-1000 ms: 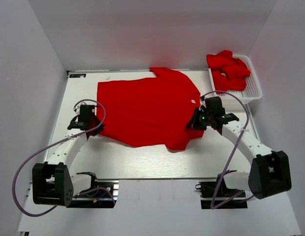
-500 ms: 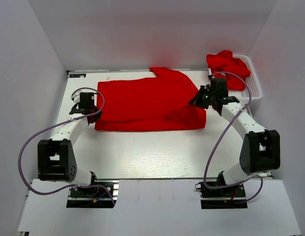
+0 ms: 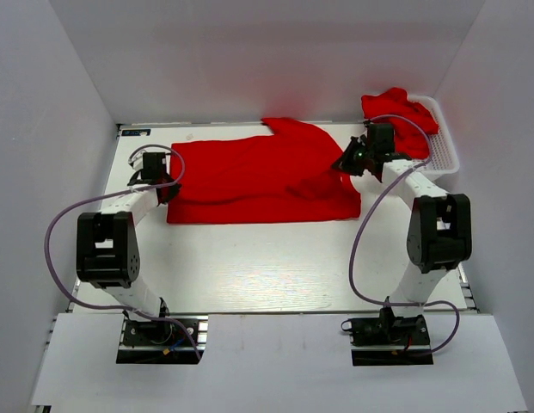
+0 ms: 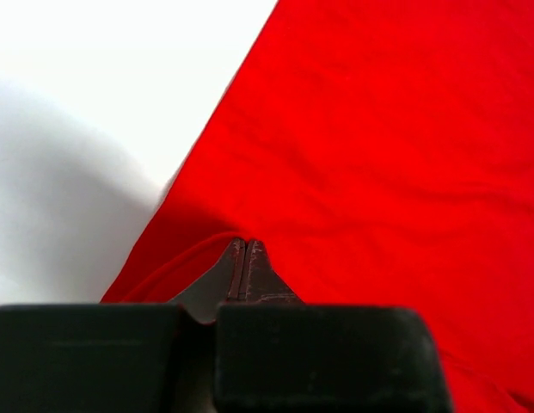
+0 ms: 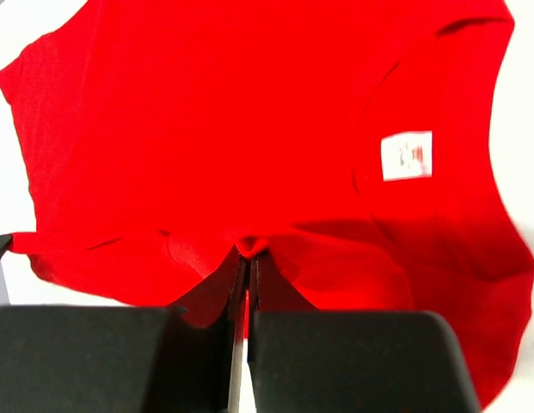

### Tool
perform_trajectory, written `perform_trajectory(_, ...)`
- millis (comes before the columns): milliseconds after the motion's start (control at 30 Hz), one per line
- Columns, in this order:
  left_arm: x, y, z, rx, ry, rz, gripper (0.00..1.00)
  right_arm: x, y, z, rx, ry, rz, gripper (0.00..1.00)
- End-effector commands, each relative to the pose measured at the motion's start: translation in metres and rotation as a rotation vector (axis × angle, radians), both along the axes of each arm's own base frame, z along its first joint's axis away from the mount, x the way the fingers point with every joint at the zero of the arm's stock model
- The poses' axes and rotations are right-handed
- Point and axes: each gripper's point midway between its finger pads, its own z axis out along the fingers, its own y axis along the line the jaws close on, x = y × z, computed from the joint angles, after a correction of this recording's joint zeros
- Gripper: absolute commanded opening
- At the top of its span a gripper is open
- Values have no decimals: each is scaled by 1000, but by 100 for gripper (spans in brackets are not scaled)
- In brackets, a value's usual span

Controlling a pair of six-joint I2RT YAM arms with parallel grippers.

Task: Fold and stack the t-shirts
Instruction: Fold the flattened tshirt in 1/3 of the way

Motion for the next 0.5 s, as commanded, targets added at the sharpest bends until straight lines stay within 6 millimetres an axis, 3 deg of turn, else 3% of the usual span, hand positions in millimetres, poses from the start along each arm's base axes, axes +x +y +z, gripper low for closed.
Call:
perform_trajectory(0, 26, 1, 19, -5, -75, 0, 0, 31, -3, 24, -2, -104, -3, 0)
perform_trajectory(100, 35, 3, 14, 2, -58, 7, 0, 42, -5, 14, -18, -95, 3, 0)
perform_trajectory(133, 39, 5, 17, 10, -58, 14, 0, 48, -5, 2, -28, -66, 0, 0)
perform_trajectory(200, 39, 8, 14, 17, -29, 33, 4, 64, -6, 13, -44, -100, 0, 0)
perform_trajectory(233, 44, 10, 17, 24, -30, 39, 7, 66, -7, 10, -51, -89, 1, 5)
perform_trajectory(267, 46, 11, 21, 23, -37, 53, 12, 73, -5, -6, -58, -50, 8, 13)
perform_trajectory(300, 47, 15, 24, 23, -39, 62, 43, 85, -6, 4, -65, -73, -4, 30)
perform_trajectory(367, 54, 20, 40, 43, -57, 82, 98, 89, -10, -21, -90, 1, -18, 51)
perform_trajectory(400, 51, 28, 47, 51, -53, 112, 100, 102, -13, -6, -115, -29, -37, 66)
perform_trajectory(467, 55, 33, 68, 72, -78, 134, 100, 105, -15, 3, -142, -43, -42, 90)
